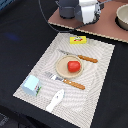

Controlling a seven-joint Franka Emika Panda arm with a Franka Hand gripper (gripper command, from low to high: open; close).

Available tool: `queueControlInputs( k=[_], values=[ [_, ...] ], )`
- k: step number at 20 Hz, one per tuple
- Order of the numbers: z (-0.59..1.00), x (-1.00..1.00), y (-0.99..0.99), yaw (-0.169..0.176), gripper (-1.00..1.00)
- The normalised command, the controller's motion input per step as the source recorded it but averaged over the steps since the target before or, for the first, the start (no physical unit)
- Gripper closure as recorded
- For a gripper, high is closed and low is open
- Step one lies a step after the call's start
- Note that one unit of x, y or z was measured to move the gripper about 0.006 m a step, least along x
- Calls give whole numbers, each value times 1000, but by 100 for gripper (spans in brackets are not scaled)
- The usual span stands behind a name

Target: Interact with the objects in diverse but meaningful ways.

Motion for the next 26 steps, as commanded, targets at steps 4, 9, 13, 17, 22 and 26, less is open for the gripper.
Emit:
queueControlInputs(
  k=[4, 9, 13, 17, 22, 26],
  values=[
    [192, 559, 730, -1, 100],
    [126, 544, 744, 0, 100],
    [88, 469, 628, 42, 100],
    [419, 334, 440, 223, 100],
    [795, 337, 414, 205, 100],
    [983, 741, 241, 65, 100]
  ],
)
